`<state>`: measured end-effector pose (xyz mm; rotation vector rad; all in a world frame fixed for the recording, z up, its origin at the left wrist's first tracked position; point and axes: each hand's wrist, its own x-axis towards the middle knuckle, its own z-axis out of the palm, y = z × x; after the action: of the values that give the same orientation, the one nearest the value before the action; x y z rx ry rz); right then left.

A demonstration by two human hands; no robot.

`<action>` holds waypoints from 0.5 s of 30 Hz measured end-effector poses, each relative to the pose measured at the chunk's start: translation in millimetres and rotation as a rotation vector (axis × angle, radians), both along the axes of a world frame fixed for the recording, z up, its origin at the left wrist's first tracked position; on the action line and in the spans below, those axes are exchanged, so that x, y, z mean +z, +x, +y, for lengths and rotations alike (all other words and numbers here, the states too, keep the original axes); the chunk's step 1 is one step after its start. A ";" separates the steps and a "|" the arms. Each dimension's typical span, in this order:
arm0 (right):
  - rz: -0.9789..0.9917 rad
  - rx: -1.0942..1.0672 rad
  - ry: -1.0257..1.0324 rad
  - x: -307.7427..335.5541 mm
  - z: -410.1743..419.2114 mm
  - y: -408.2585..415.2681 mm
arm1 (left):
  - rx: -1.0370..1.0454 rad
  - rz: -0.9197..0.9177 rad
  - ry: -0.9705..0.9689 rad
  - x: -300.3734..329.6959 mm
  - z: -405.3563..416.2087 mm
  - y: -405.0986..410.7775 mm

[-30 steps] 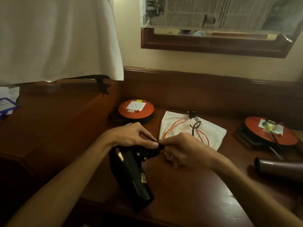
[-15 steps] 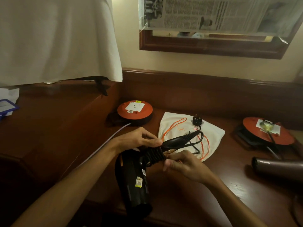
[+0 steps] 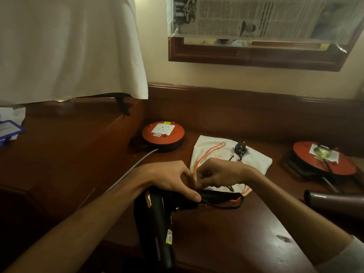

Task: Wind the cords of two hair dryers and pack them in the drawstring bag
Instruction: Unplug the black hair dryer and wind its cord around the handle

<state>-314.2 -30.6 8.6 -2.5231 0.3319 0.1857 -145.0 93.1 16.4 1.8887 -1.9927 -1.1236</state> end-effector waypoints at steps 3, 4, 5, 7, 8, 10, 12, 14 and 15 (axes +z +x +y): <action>-0.004 0.019 -0.094 6.3 11.2 9.0 | 0.016 0.013 -0.032 -7.0 -6.4 2.4; -0.008 0.016 -0.094 8.1 14.2 8.6 | 0.013 0.009 -0.040 -8.6 -7.4 4.7; -0.007 0.007 -0.083 10.3 18.0 6.6 | 0.007 0.008 -0.036 -9.2 -7.4 6.8; -0.005 -0.028 -0.053 11.4 24.9 1.4 | -0.001 0.025 -0.020 -9.9 -6.6 10.6; -0.014 -0.055 -0.049 10.9 28.5 -1.5 | 0.000 0.034 -0.029 -10.2 -6.9 12.4; -0.096 -0.134 -0.055 8.6 33.9 -7.4 | 0.017 0.039 -0.076 -10.1 -7.6 16.4; -0.224 -0.319 -0.006 5.3 33.0 -15.9 | 0.068 0.004 -0.114 -10.5 -8.4 22.4; -0.338 -0.432 0.032 3.3 31.4 -27.3 | 0.122 -0.008 -0.119 -11.7 -8.1 29.8; -0.372 -0.426 0.023 0.0 31.5 -33.0 | 0.145 0.006 -0.126 -12.4 -7.4 33.4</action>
<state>-347.2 1.0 8.6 -2.3353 0.6913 -0.4358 -111.6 85.7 4.0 1.9269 -1.8428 -0.9420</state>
